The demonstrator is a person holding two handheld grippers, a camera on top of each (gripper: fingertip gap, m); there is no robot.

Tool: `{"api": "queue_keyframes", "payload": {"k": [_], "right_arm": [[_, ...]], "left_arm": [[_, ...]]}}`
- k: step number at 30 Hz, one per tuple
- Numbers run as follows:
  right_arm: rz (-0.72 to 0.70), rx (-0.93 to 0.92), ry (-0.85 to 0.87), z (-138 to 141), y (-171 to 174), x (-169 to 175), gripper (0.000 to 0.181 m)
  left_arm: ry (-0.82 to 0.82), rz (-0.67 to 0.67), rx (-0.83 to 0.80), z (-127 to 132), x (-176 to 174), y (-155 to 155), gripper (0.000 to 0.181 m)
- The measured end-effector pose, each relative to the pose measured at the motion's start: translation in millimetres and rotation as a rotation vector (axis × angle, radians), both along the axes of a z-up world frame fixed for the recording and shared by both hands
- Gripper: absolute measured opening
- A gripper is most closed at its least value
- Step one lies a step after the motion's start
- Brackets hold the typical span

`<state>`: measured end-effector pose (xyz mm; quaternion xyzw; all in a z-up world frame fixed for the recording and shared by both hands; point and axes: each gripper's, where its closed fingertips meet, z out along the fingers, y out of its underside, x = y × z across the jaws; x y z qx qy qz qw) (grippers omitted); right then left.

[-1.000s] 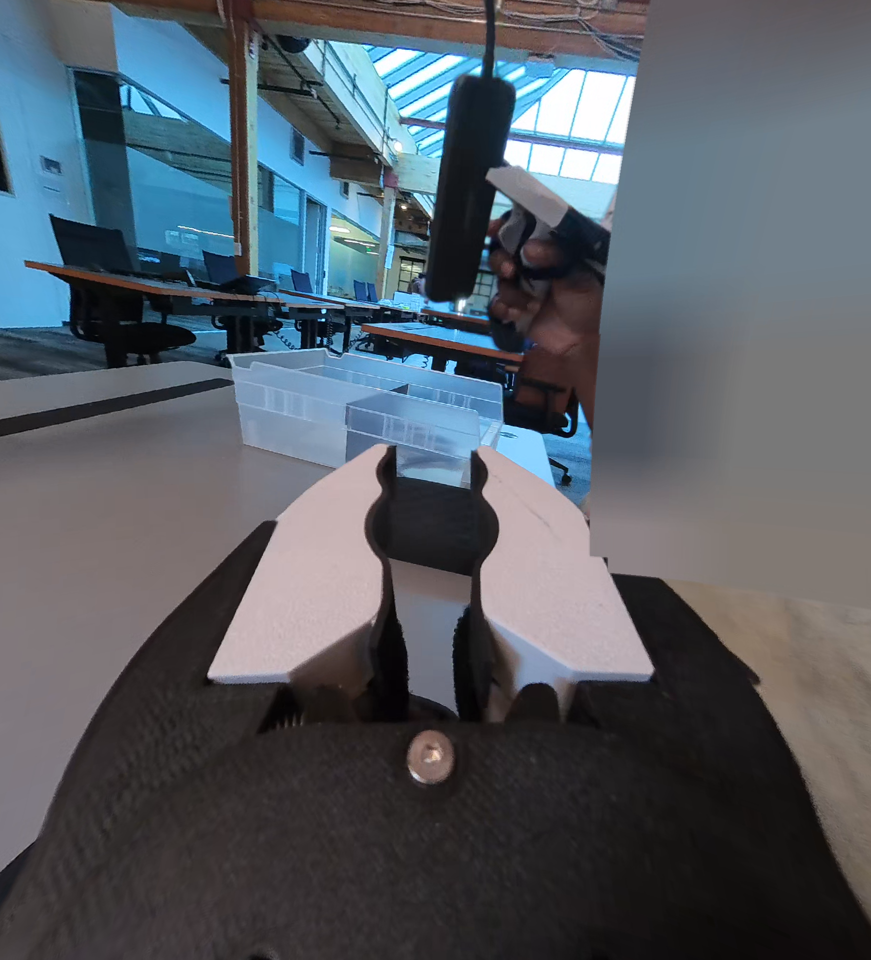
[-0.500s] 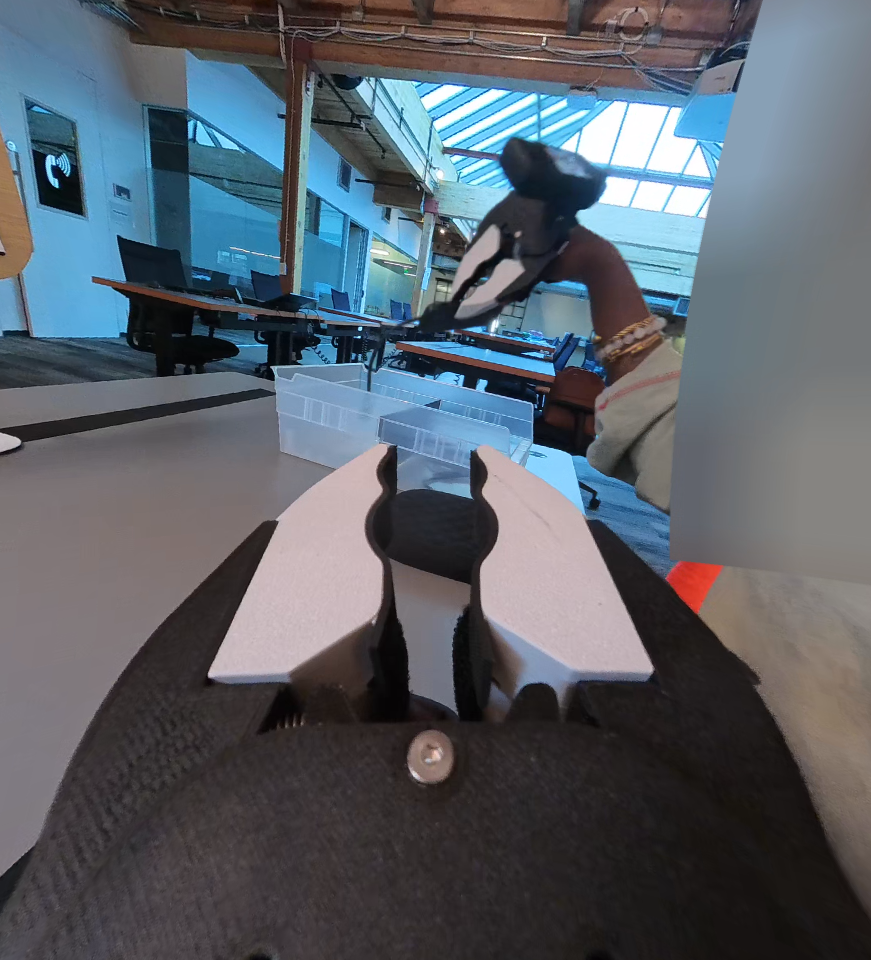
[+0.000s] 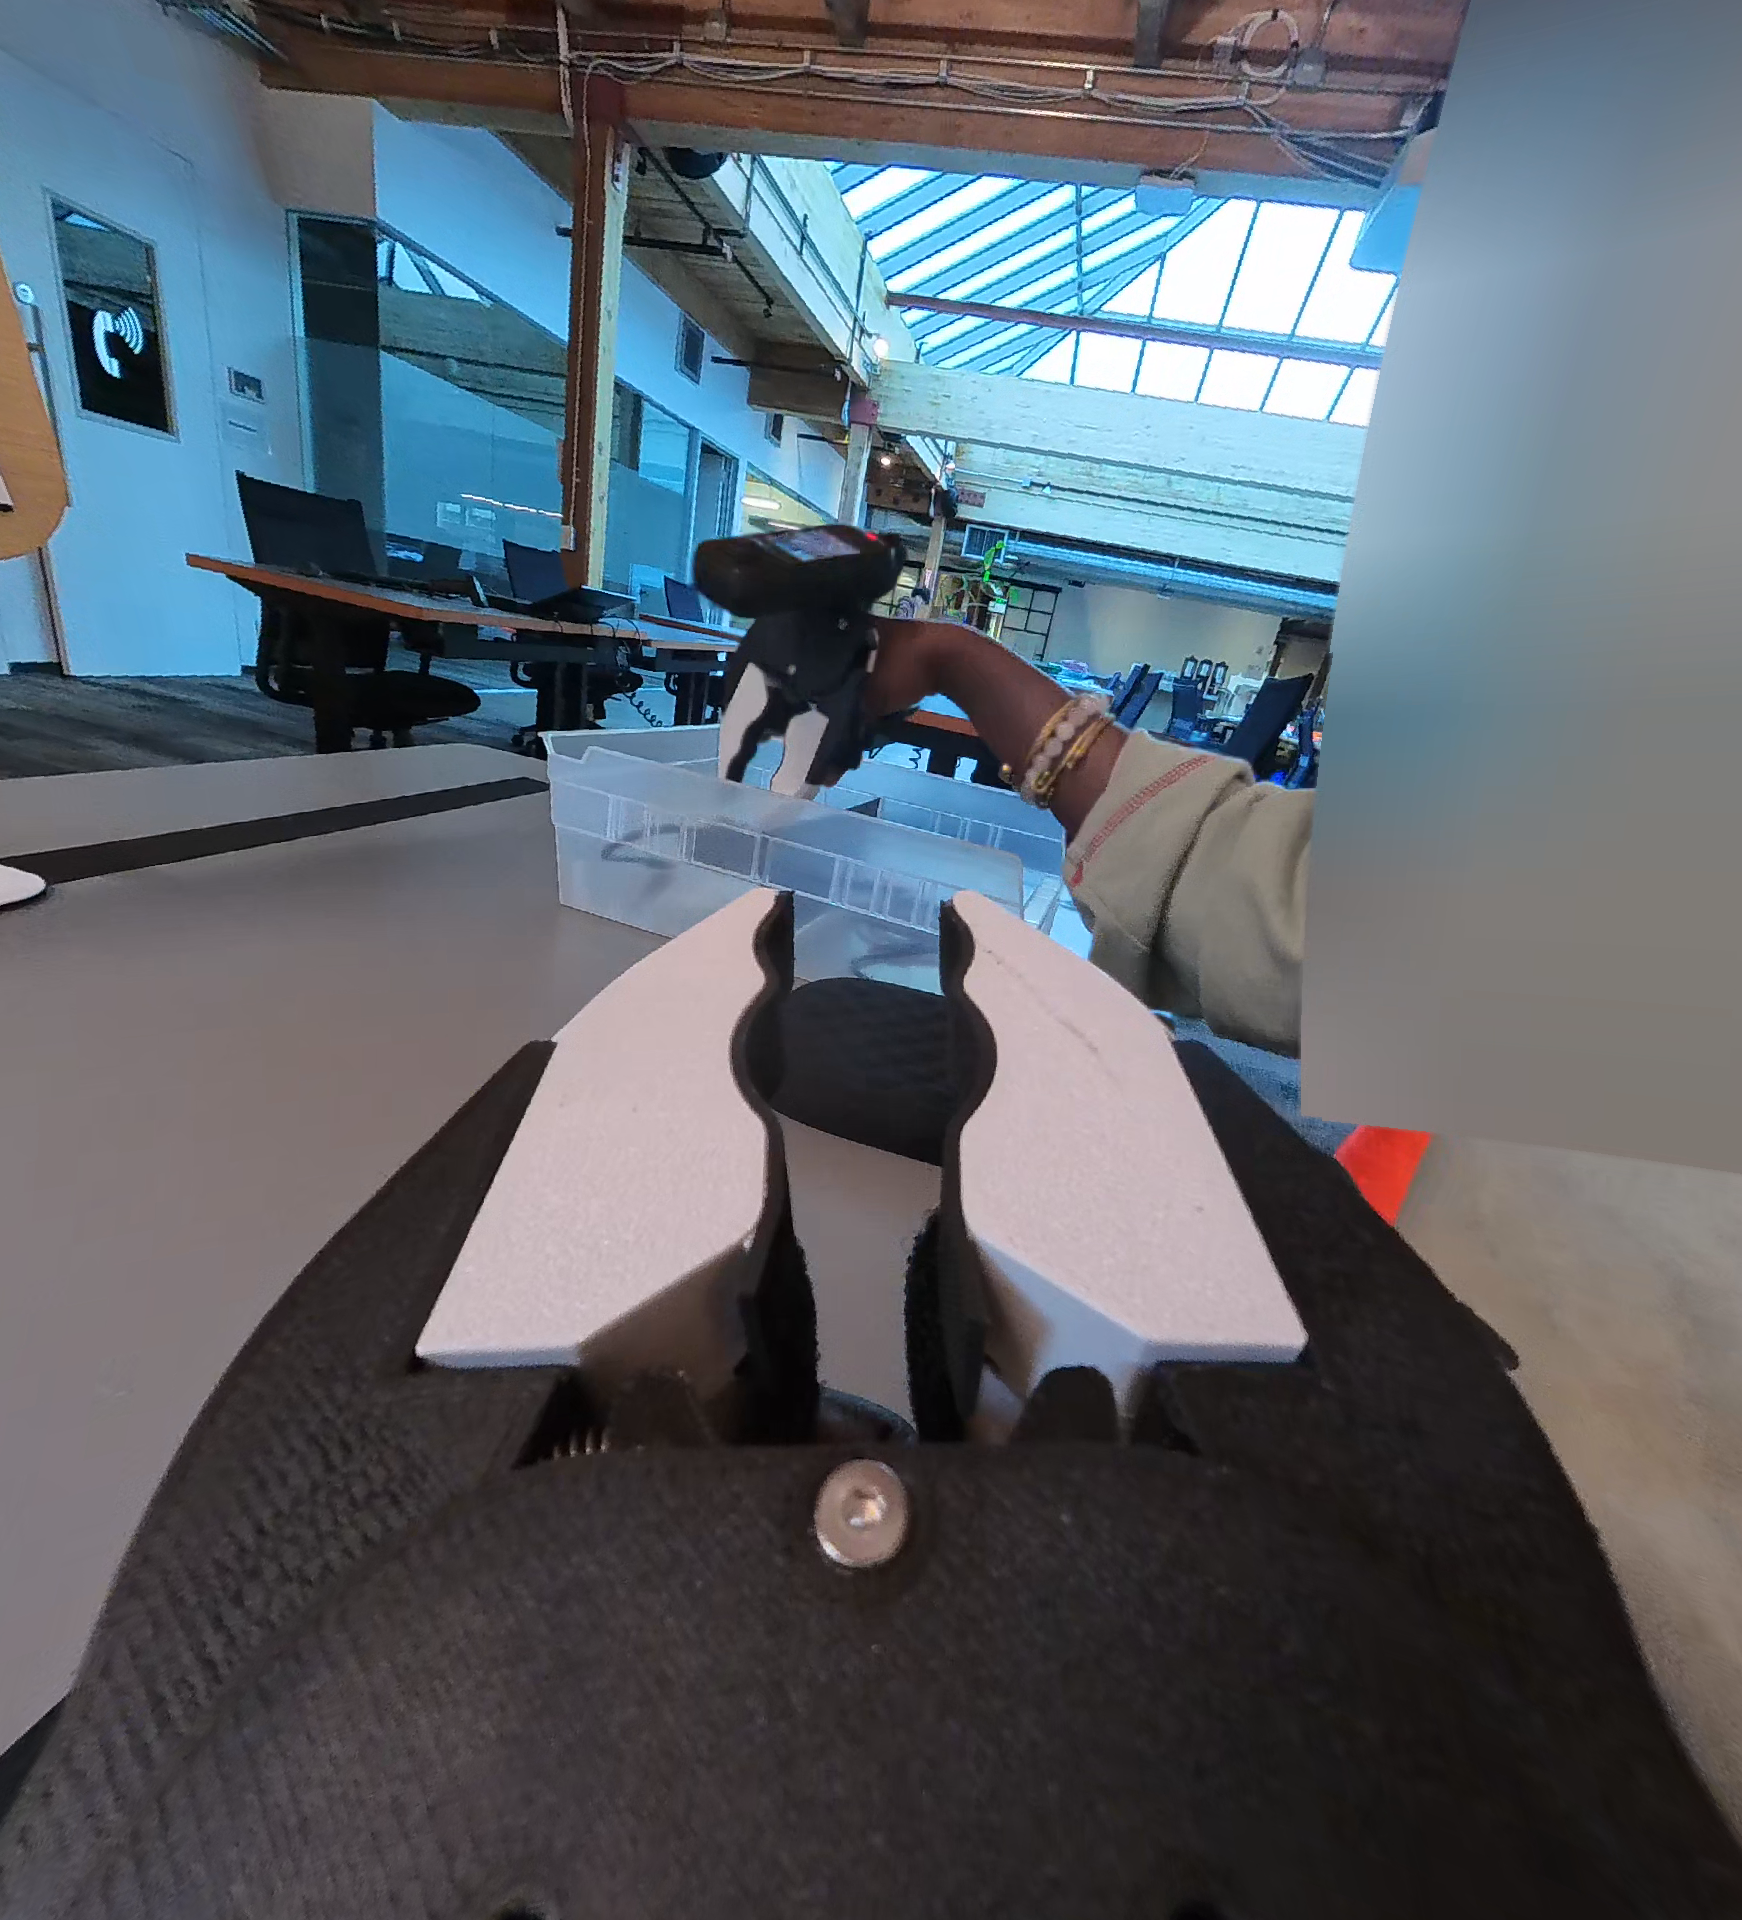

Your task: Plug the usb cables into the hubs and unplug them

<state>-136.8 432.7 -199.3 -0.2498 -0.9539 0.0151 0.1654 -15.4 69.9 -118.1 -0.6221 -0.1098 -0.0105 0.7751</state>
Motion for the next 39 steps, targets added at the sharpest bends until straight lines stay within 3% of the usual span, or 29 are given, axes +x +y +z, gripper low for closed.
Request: {"api": "queue_keyframes", "payload": {"k": [3,6,9,12,16,18,20,22,23,25,27,30,35,39], "right_arm": [[-0.017,0.035,0.31,44,-6,-12,0.039],[0.02,-0.072,0.689,111,-49,-5,0.047],[0.142,-0.331,0.98,164,-122,38,0.048],[0.297,-0.664,1.156,190,-194,98,0.044],[0.366,-0.933,1.194,173,-239,144,0.042],[0.348,-0.915,1.158,152,-243,140,0.042],[0.291,-0.865,1.141,142,-237,123,0.042],[0.263,-0.846,1.093,132,-237,112,0.042],[0.264,-0.845,1.078,129,-239,110,0.042],[0.275,-0.827,1.072,124,-242,109,0.042],[0.286,-0.803,1.081,121,-242,112,0.042],[0.293,-0.82,1.079,122,-240,120,0.041],[0.285,-0.891,1.1,132,-232,124,0.037],[0.291,-0.885,1.087,129,-232,124,0.037]], "left_arm": [[0.0,-0.002,-0.005,-1,0,1,0.027],[0.0,0.0,-0.004,-1,0,1,0.026],[0.003,0.005,-0.004,0,-1,1,0.027],[0.043,0.032,-0.027,3,-1,-4,0.027],[0.189,0.135,-0.248,31,9,-41,0.041],[0.293,0.327,-0.499,37,8,-92,0.047],[0.304,0.651,-0.731,38,-1,-167,0.051],[0.203,0.923,-0.948,28,-1,-245,0.053],[0.095,0.952,-1.034,13,5,-271,0.054],[-0.144,0.879,-1.132,-24,18,-295,0.054],[-0.274,0.831,-1.207,-53,18,-305,0.052],[-0.338,0.676,-1.205,-76,8,-277,0.049],[-0.216,0.491,-1.157,-74,7,-227,0.041],[-0.085,0.475,-1.175,-58,6,-223,0.042]]}}
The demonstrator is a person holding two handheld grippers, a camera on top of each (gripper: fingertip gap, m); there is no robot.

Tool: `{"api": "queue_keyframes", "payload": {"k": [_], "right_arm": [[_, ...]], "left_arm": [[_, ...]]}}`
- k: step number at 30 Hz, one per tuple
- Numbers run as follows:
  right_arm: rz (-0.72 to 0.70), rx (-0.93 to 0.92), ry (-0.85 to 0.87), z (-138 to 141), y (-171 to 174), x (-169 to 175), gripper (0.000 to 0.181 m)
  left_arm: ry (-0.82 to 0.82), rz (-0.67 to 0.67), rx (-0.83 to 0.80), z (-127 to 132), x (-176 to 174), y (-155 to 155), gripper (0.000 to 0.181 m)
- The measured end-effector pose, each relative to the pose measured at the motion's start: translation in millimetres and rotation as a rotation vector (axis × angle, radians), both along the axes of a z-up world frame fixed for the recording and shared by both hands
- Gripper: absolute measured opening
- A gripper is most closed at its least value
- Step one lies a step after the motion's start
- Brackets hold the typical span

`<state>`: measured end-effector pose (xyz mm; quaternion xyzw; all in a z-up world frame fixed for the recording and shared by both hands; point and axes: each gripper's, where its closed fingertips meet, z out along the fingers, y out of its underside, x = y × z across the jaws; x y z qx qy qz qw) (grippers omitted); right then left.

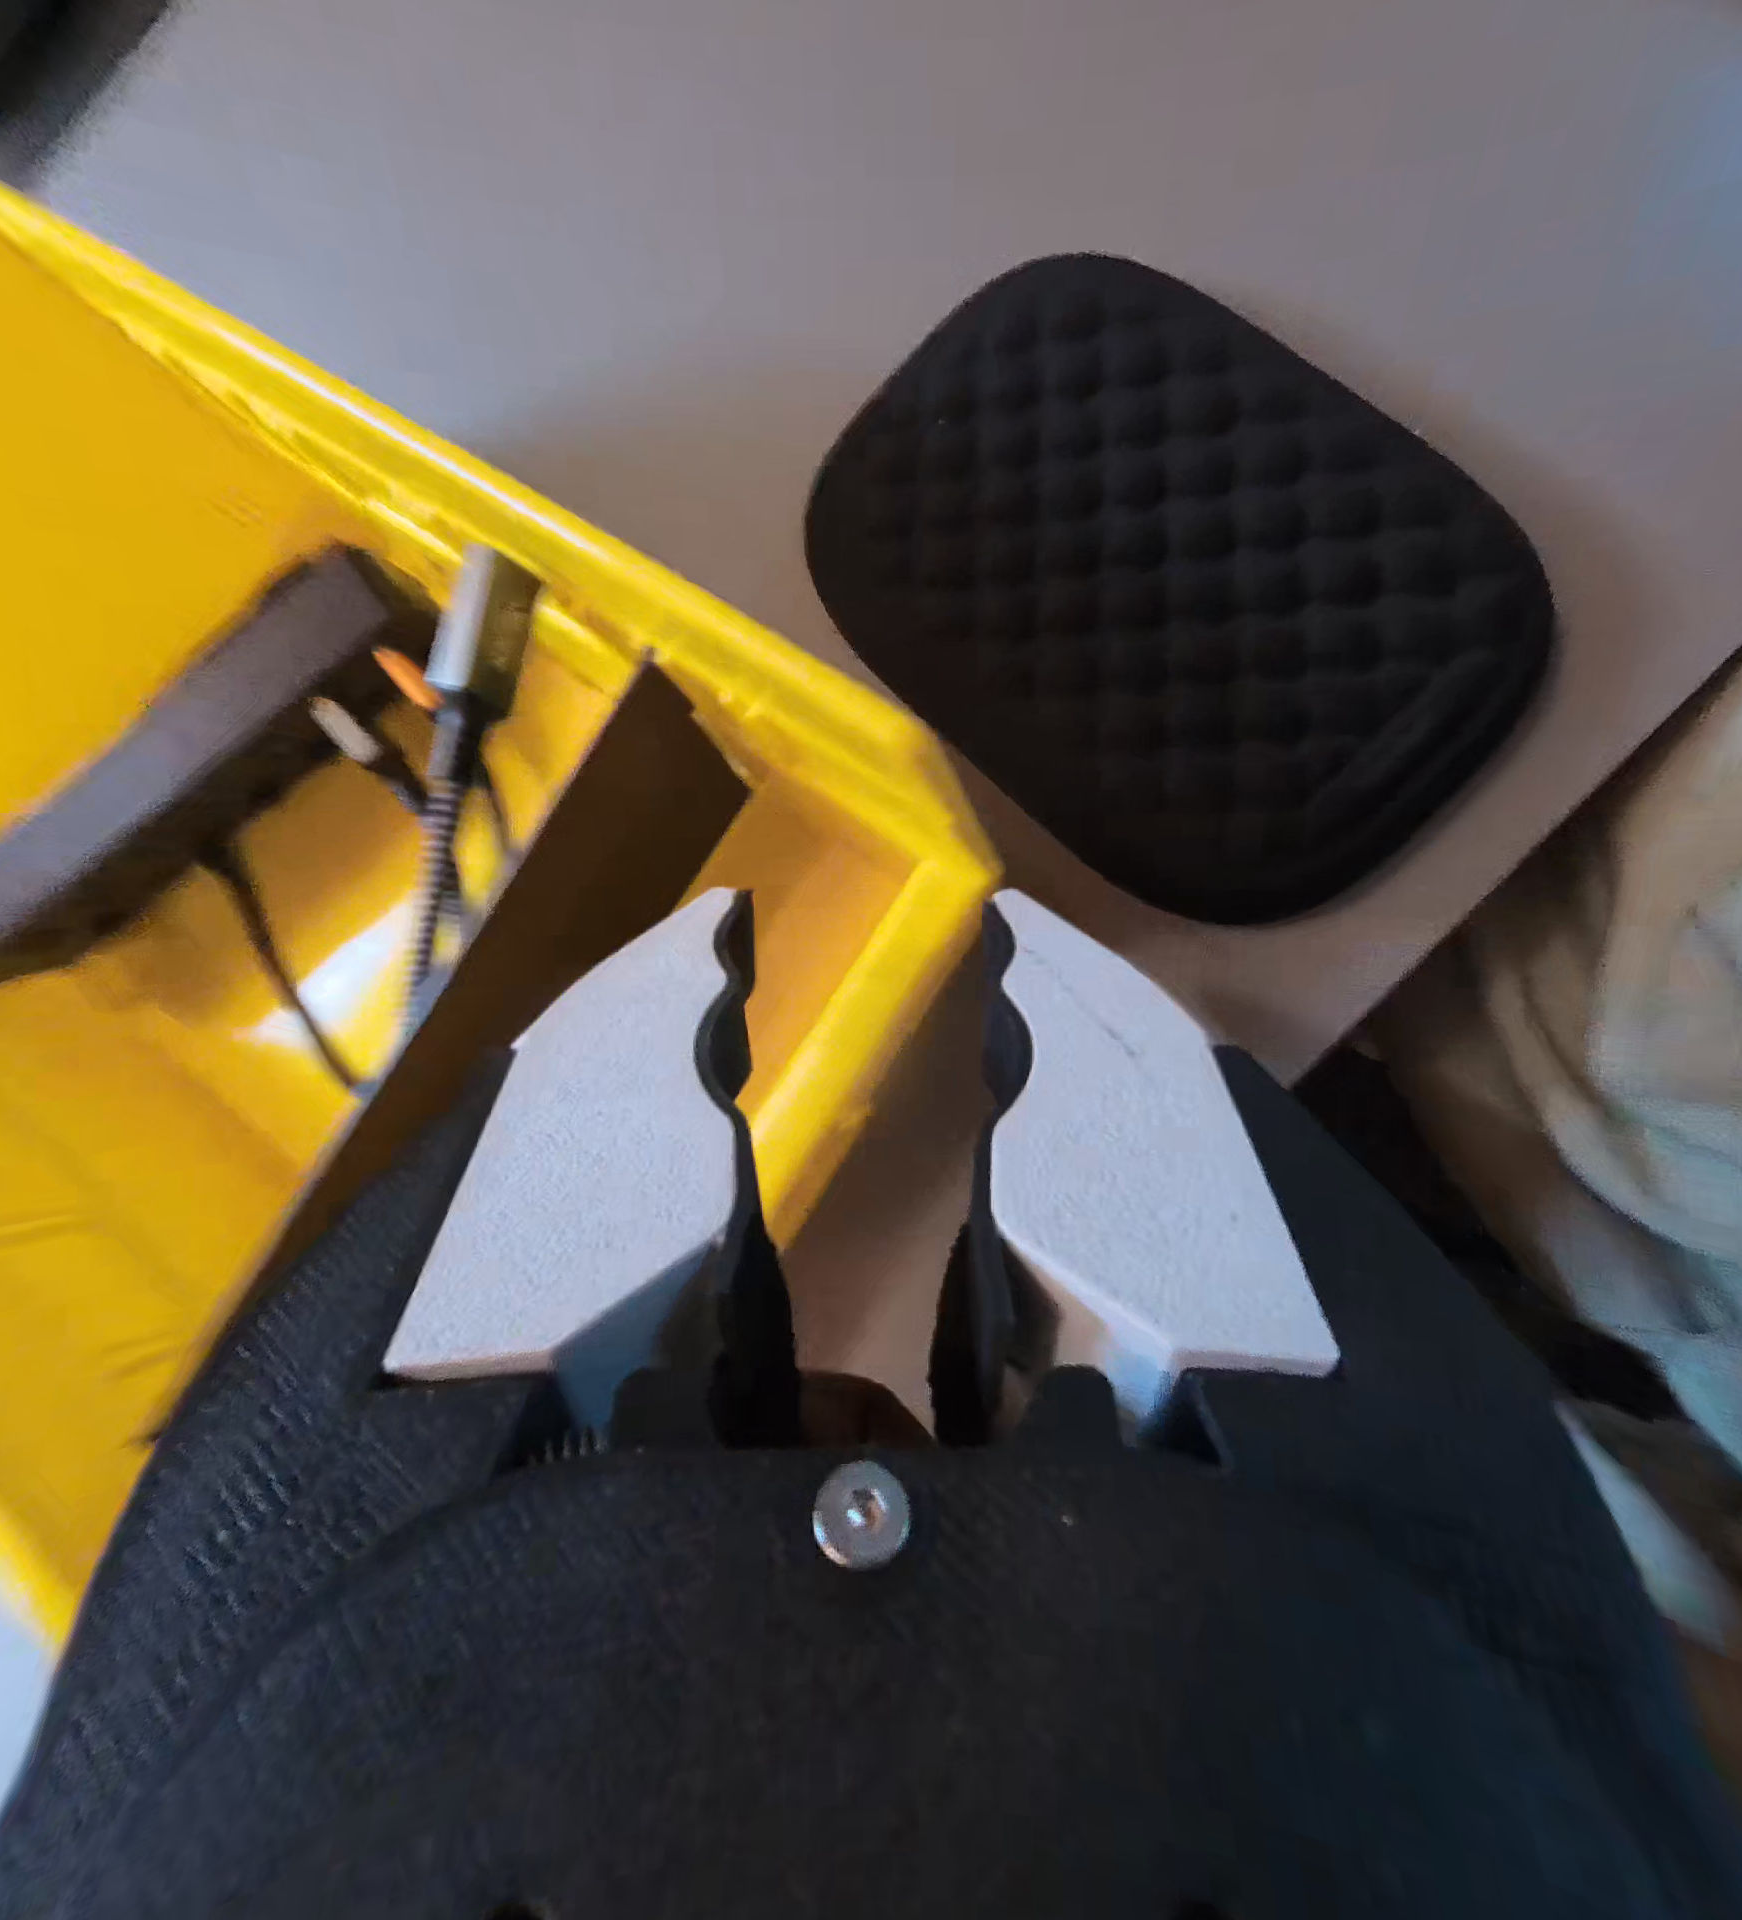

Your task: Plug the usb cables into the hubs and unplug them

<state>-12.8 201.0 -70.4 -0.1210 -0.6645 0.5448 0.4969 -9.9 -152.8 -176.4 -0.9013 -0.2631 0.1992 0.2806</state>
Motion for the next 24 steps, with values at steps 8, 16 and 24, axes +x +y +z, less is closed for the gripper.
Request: {"api": "queue_keyframes", "payload": {"k": [8,16,24], "right_arm": [[0.045,0.021,0.001,-1,-9,5,0.037],[0.068,0.048,0.004,-5,-11,7,0.037],[0.067,0.078,-0.012,-12,-10,5,0.036]], "left_arm": [[0.469,-0.301,-0.4,73,-105,-24,0.046],[0.036,-0.52,-0.677,-23,-181,-77,0.056],[-0.009,-0.506,-0.786,-63,-206,-85,0.026]]}}
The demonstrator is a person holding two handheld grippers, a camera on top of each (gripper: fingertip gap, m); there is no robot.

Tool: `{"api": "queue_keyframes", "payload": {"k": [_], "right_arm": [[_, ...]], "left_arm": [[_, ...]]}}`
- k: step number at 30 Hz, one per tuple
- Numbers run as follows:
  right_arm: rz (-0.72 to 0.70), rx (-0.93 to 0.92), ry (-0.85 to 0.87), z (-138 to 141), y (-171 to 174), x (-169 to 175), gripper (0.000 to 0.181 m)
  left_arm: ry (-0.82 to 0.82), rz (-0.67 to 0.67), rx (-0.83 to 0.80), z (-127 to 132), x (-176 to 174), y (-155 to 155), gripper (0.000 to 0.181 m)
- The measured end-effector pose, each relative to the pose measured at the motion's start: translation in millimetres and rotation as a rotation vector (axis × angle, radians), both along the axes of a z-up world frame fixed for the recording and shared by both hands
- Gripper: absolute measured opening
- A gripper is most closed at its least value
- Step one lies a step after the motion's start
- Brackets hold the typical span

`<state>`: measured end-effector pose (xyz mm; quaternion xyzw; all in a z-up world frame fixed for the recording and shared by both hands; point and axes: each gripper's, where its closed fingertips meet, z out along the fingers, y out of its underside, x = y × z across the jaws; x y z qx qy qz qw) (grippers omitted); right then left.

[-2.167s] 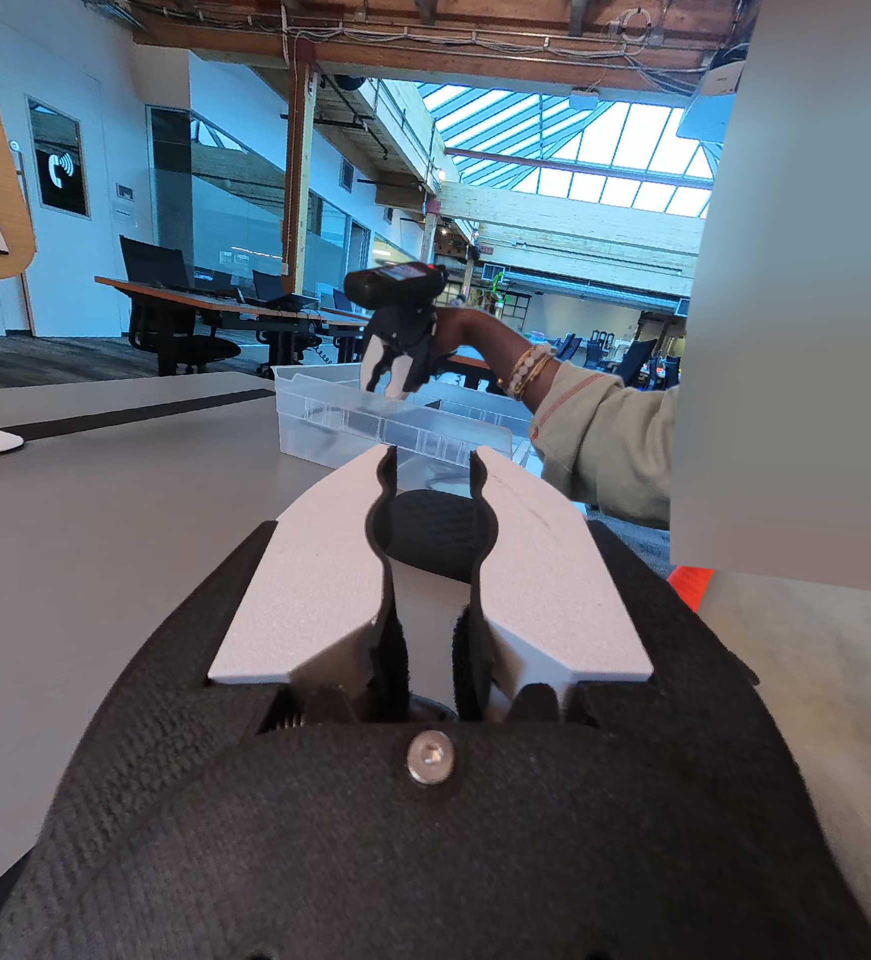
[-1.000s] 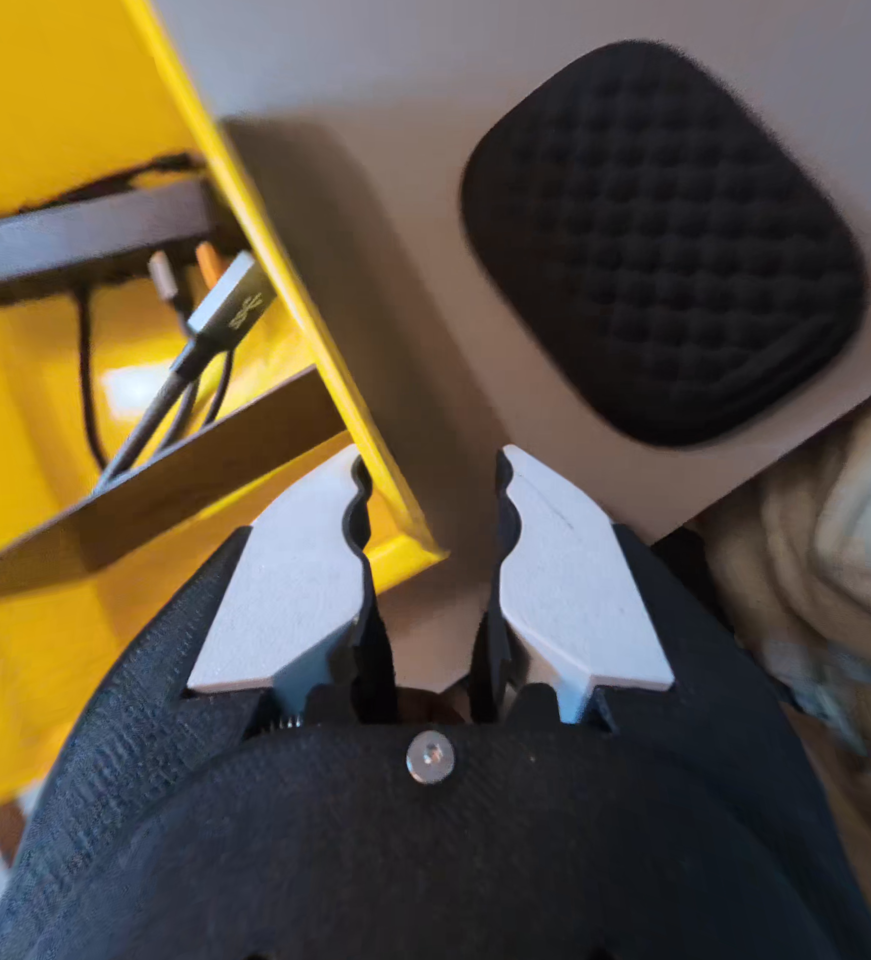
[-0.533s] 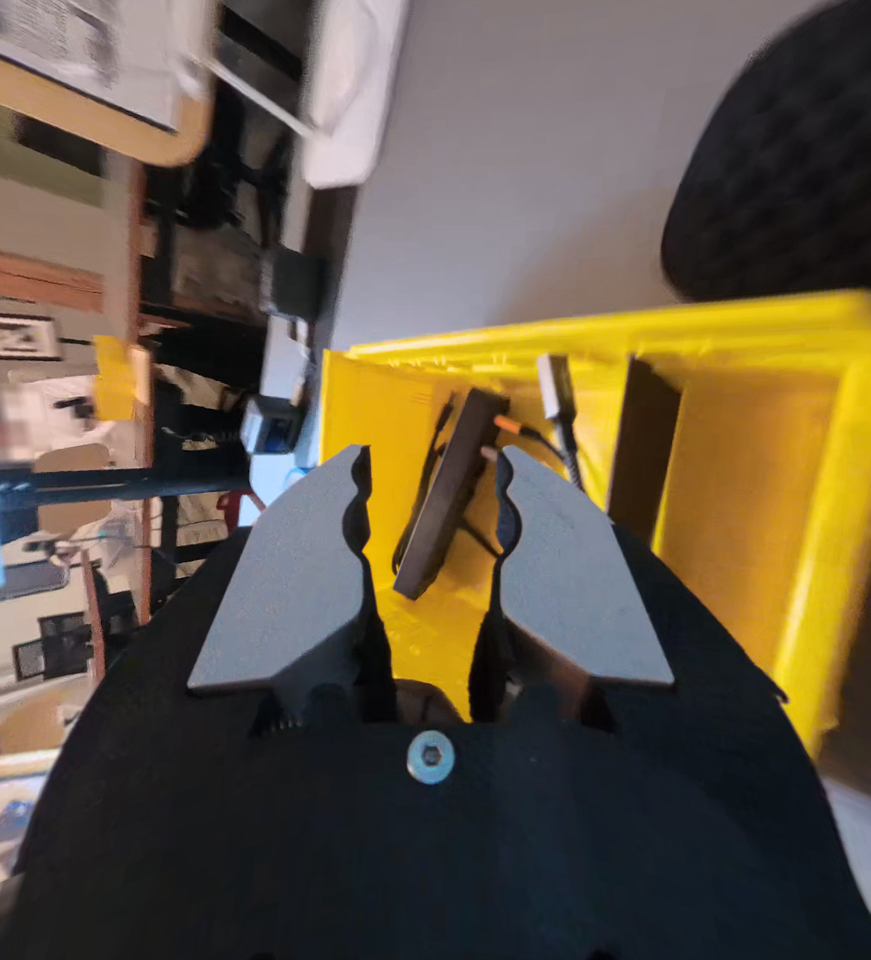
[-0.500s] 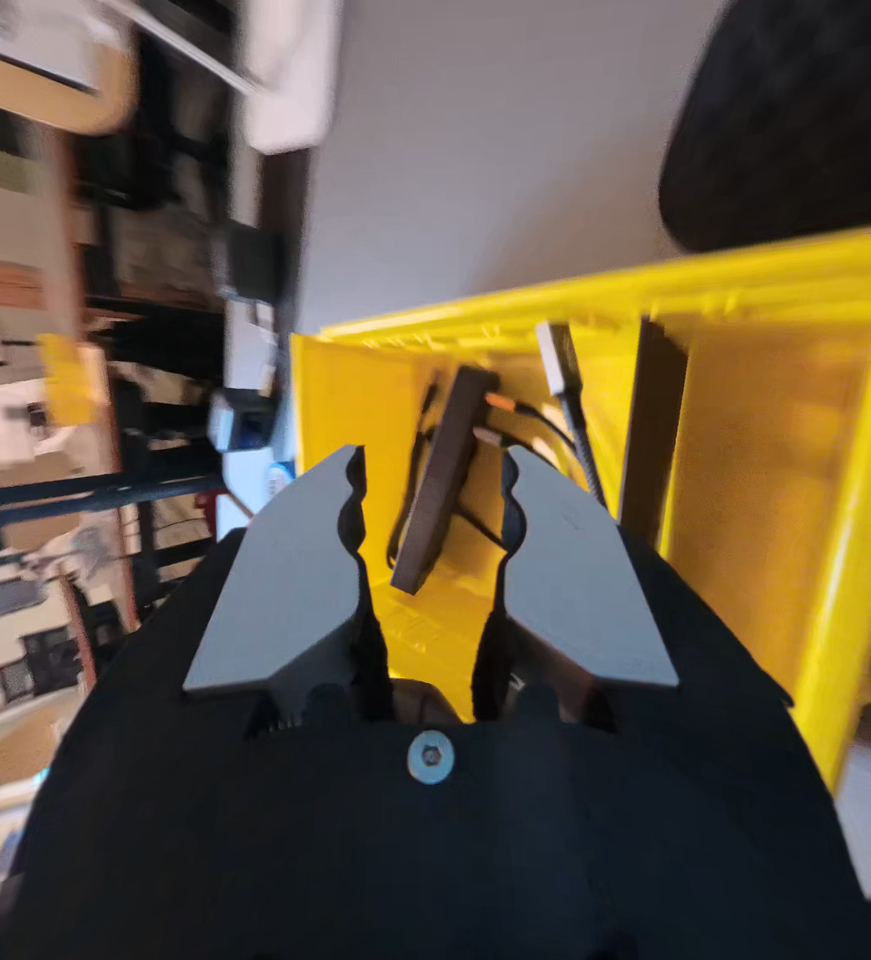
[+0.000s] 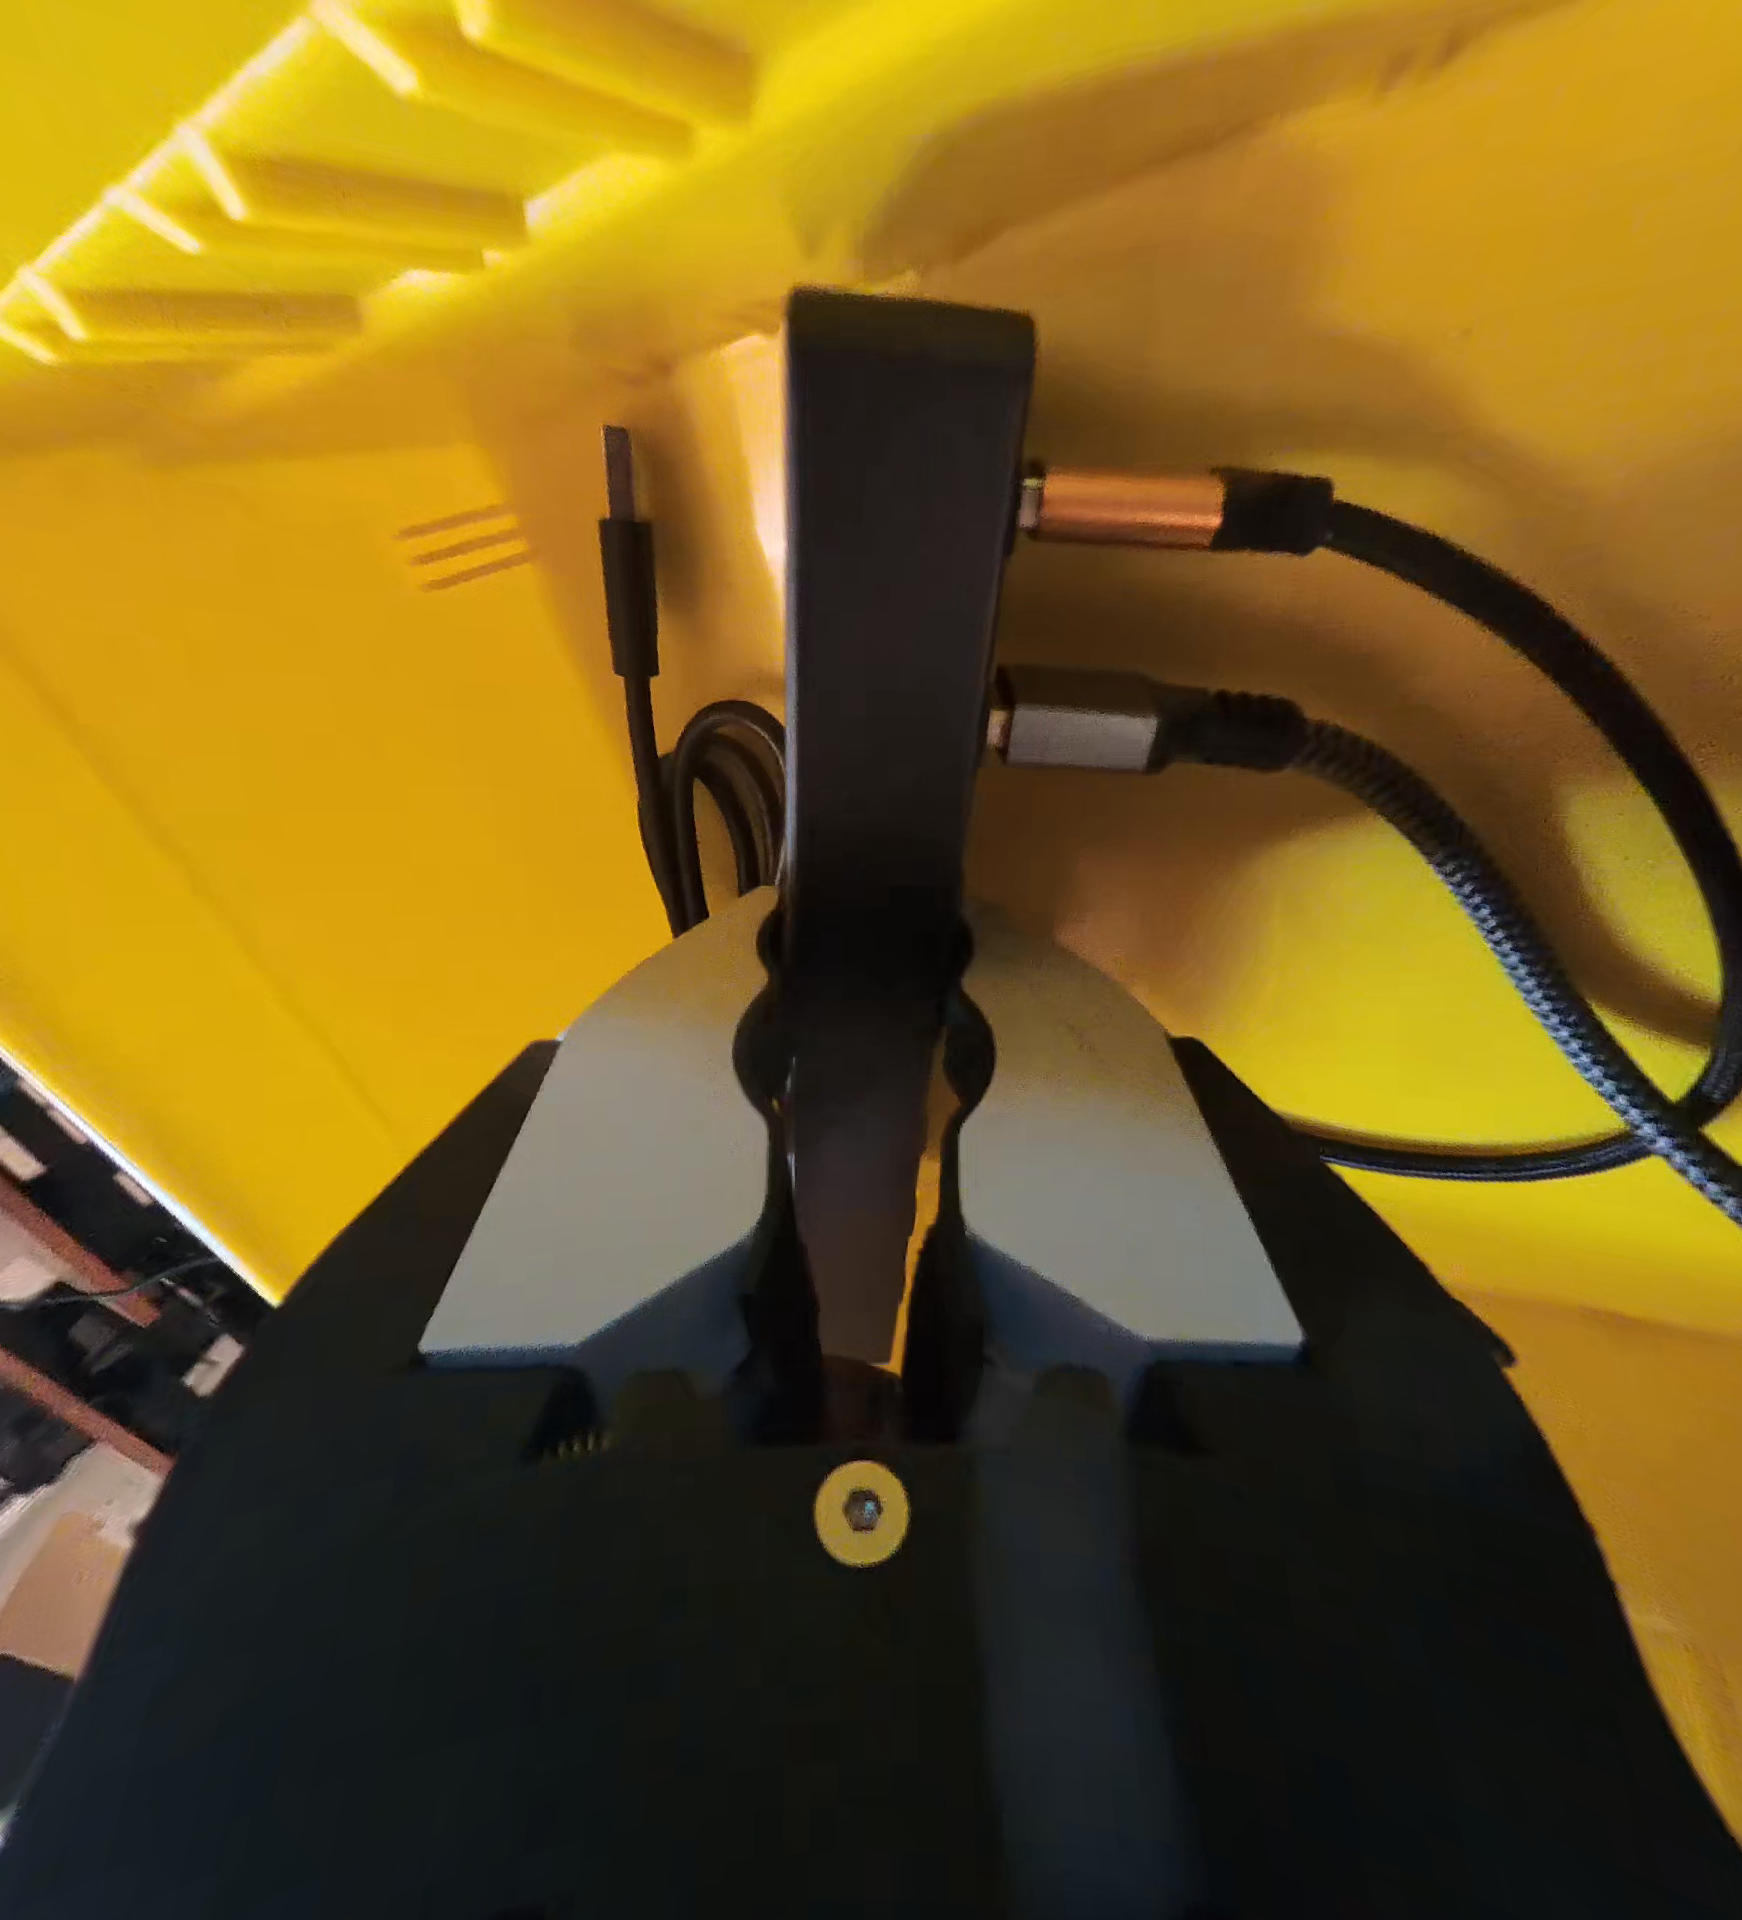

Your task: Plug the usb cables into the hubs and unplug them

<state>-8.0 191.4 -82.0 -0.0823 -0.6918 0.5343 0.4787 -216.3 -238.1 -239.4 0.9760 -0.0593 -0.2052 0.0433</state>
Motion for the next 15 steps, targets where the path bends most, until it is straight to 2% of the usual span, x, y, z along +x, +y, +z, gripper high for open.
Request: {"api": "queue_keyframes", "payload": {"k": [3,5,8,12,15], "right_arm": [[0.006,0.039,-0.002,-3,-2,2,0.036],[0.012,0.047,-0.001,-4,-3,2,0.036],[0.014,0.056,-0.007,-7,-6,1,0.036],[0.022,0.08,-0.014,-12,-12,1,0.036],[0.038,0.098,-0.015,-14,-17,4,0.036]], "left_arm": [[0.09,0.084,0.067,16,-5,3,0.025],[0.225,0.152,0.182,45,-12,5,0.025],[0.471,0.246,0.394,112,-15,6,0.025],[0.81,0.282,0.704,213,7,15,0.025],[0.983,0.276,0.836,264,34,24,0.025]]}}
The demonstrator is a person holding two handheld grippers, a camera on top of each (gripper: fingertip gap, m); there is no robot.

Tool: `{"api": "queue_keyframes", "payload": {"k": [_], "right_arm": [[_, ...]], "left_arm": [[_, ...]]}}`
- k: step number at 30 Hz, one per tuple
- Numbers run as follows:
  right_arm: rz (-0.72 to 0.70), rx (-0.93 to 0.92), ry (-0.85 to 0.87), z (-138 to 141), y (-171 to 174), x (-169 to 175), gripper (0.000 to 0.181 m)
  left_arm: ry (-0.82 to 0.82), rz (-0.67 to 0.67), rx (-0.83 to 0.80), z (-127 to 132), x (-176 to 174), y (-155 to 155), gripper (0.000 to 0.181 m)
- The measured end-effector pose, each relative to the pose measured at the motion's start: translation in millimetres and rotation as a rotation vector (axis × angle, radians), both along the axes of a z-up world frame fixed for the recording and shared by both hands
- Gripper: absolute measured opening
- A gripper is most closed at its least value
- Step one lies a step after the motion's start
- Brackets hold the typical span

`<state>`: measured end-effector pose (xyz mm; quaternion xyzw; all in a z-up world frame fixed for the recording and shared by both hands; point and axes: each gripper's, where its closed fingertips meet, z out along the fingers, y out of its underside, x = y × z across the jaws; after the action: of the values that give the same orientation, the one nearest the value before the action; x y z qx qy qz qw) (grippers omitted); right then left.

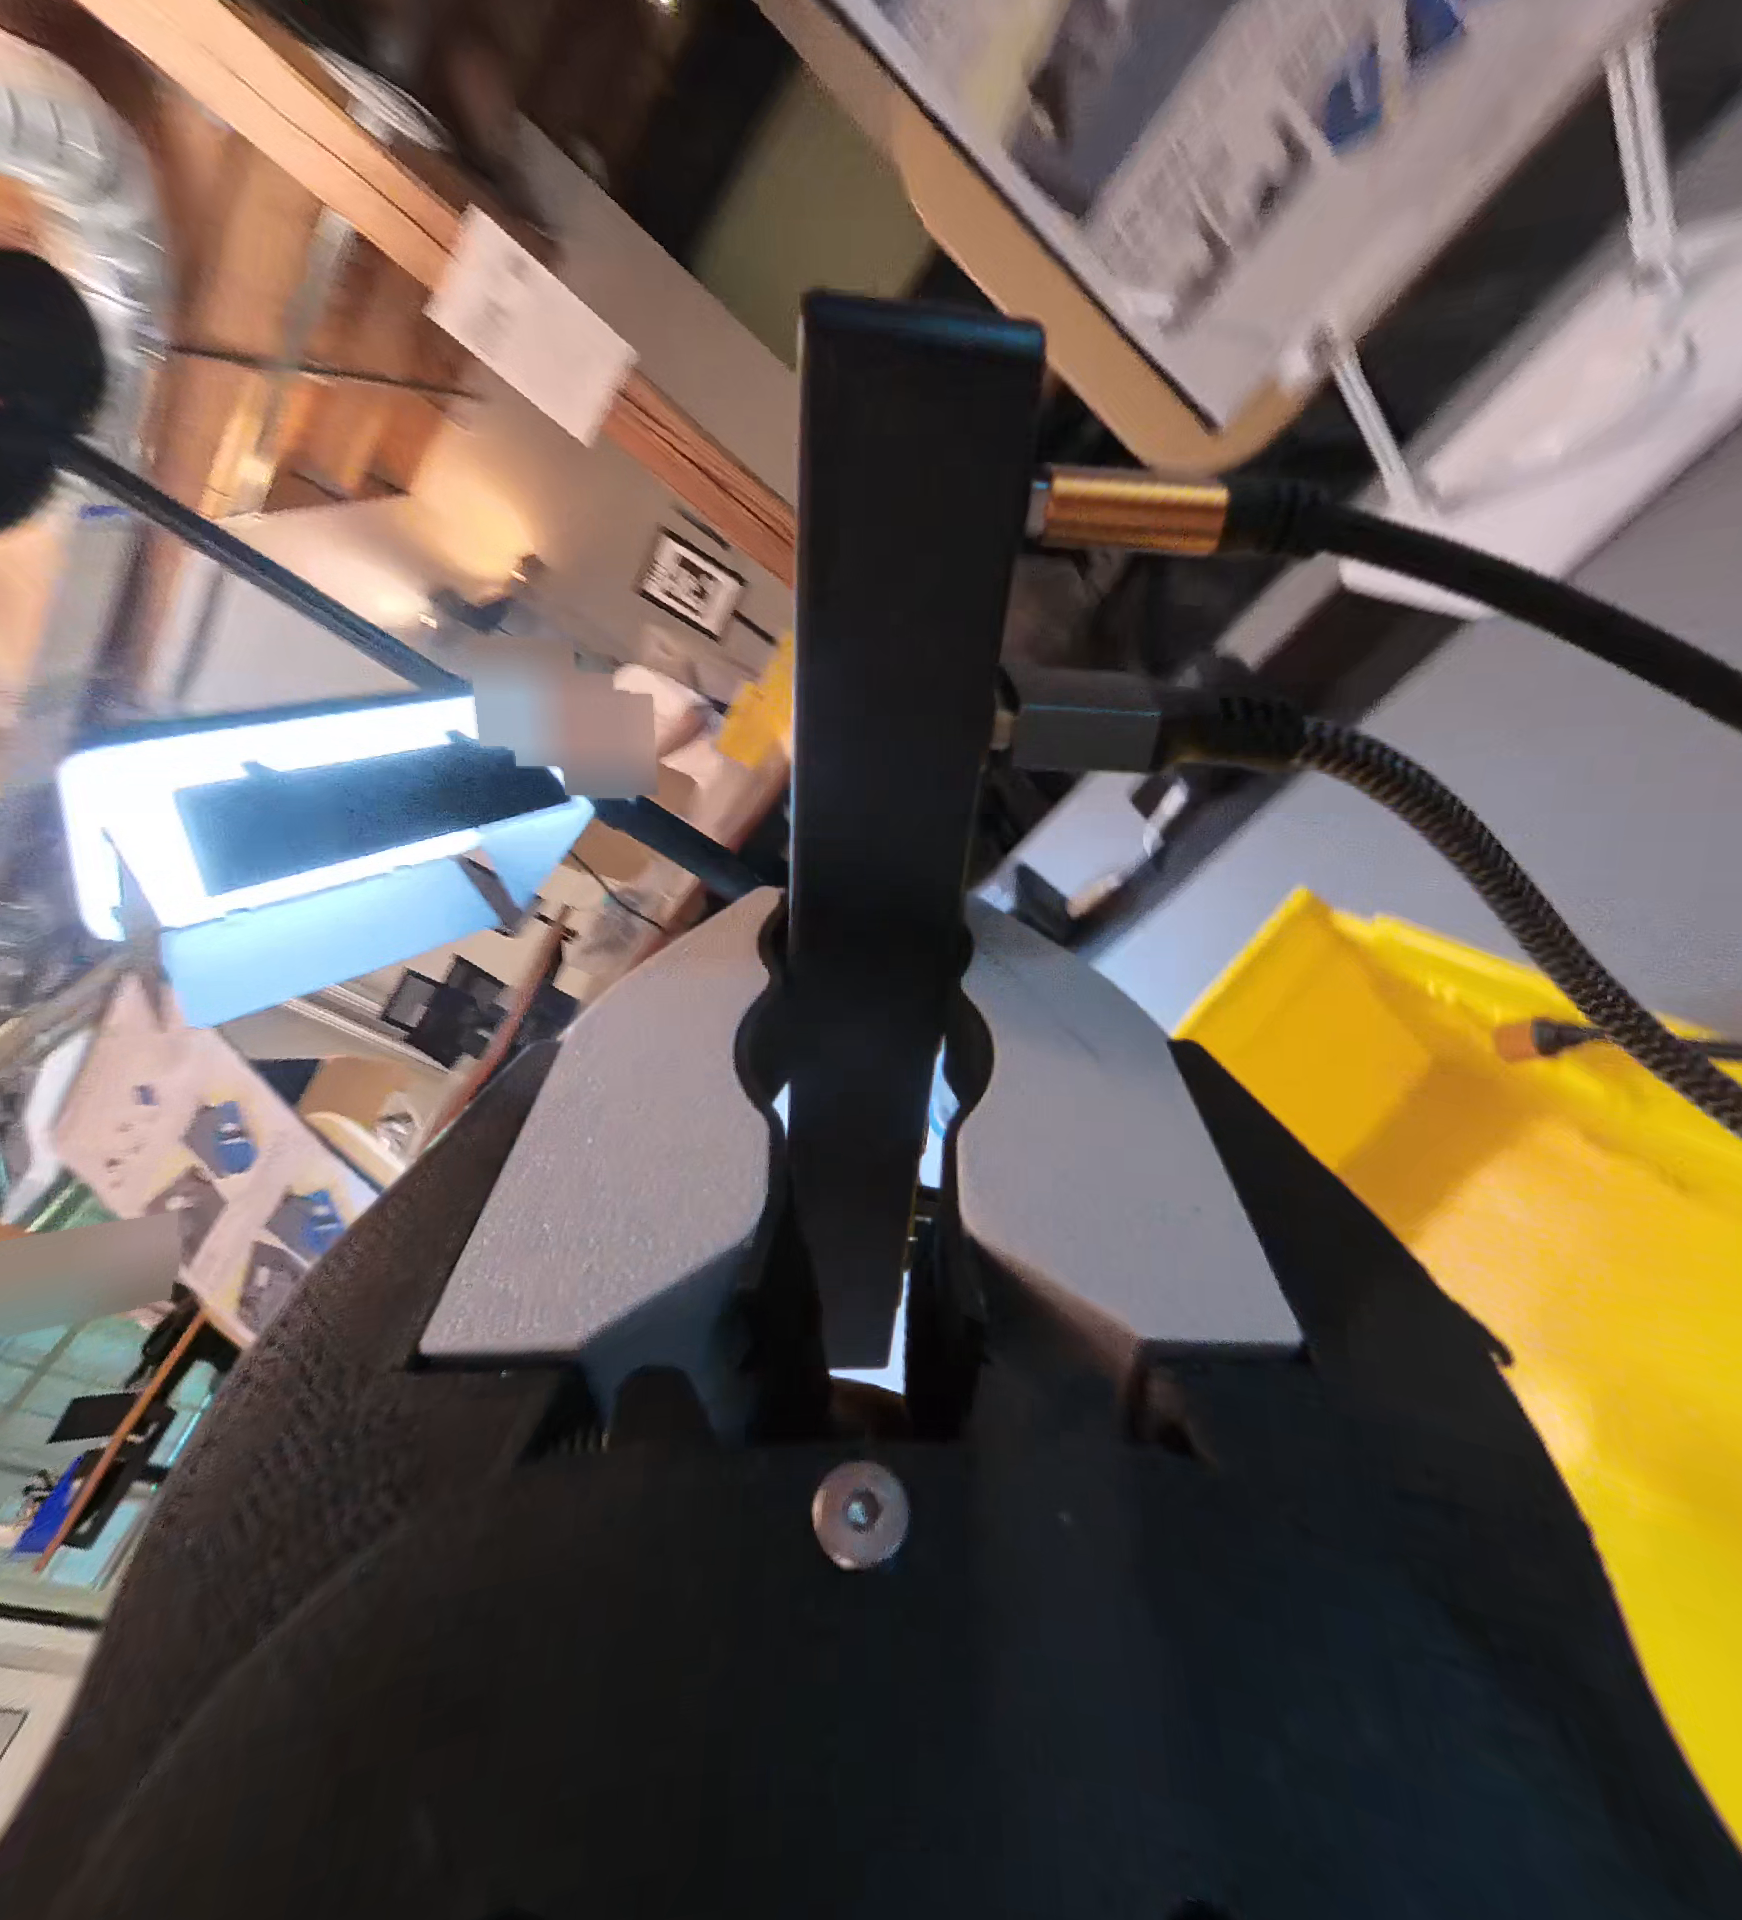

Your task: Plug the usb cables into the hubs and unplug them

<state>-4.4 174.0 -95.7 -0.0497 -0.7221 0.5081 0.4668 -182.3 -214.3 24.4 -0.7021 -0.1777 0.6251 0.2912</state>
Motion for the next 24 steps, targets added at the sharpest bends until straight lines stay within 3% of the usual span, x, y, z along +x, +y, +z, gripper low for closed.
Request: {"api": "queue_keyframes", "payload": {"k": [5,8,10,14,18,19,24], "right_arm": [[0.014,0.004,0.018,4,-6,5,0.036],[0.023,-0.002,0.034,8,-9,8,0.036],[0.017,-0.015,0.056,13,-10,10,0.036],[-0.033,-0.158,0.126,39,1,11,0.035],[-0.005,-0.427,0.149,70,15,20,0.015],[0.042,-0.471,0.127,73,10,24,0.006],[0.208,-0.618,0.013,75,-29,25,0.014]], "left_arm": [[0.261,-0.063,0.153,57,46,37,0.025],[0.394,-0.185,0.343,87,77,71,0.025],[0.404,-0.28,0.455,91,92,99,0.025],[0.3,-0.442,0.56,61,104,167,0.025],[0.163,-0.49,0.556,0,99,222,0.025],[0.121,-0.499,0.548,-18,98,234,0.025],[0.004,-0.496,0.462,-84,92,274,0.025]]}}
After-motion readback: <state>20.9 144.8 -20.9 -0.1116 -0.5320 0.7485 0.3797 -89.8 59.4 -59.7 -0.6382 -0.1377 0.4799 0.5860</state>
